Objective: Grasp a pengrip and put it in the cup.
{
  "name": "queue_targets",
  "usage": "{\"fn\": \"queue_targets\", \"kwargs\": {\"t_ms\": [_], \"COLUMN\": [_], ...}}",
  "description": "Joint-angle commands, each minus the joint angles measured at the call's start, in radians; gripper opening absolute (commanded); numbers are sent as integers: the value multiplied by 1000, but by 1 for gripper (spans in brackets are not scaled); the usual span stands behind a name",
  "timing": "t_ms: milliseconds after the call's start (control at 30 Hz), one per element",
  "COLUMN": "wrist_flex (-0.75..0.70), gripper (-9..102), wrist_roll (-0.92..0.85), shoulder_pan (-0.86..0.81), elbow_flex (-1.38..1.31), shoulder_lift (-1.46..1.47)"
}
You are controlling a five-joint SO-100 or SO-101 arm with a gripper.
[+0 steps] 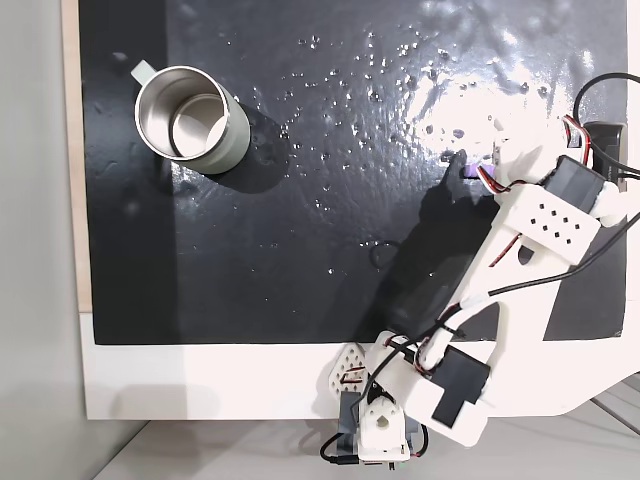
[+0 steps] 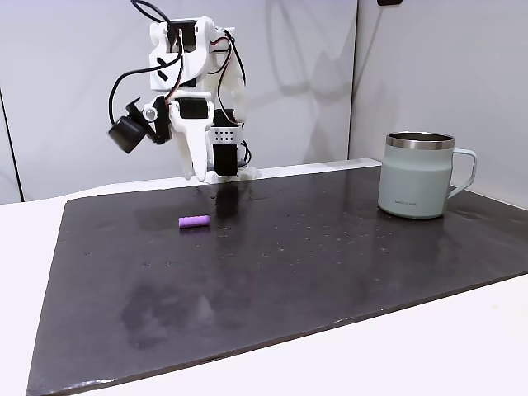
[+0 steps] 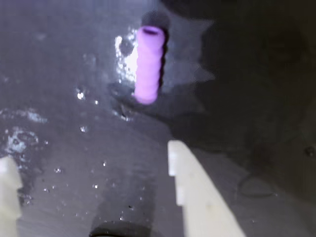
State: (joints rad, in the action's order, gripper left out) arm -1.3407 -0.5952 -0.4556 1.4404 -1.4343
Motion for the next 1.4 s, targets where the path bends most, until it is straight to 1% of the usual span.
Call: {"fn": "queue_targets", "kwargs": {"t_ms": [0, 200, 400, 633, 700, 833, 1033, 1133, 1367], "wrist_flex": [69, 160, 230, 272, 284, 301, 310, 301, 83], "gripper": [29, 28, 27, 25, 22, 11, 0, 0, 0], "wrist_roll": [-8, 0, 15, -2, -9, -20, -23, -23, 75], "shoulder_pan": [-17, -8, -8, -15, -26, -44, -55, -52, -32], "elbow_flex": [6, 94, 123, 181, 189, 193, 196, 186, -61], "shoulder_lift": [15, 69, 120, 143, 147, 158, 160, 152, -25]}}
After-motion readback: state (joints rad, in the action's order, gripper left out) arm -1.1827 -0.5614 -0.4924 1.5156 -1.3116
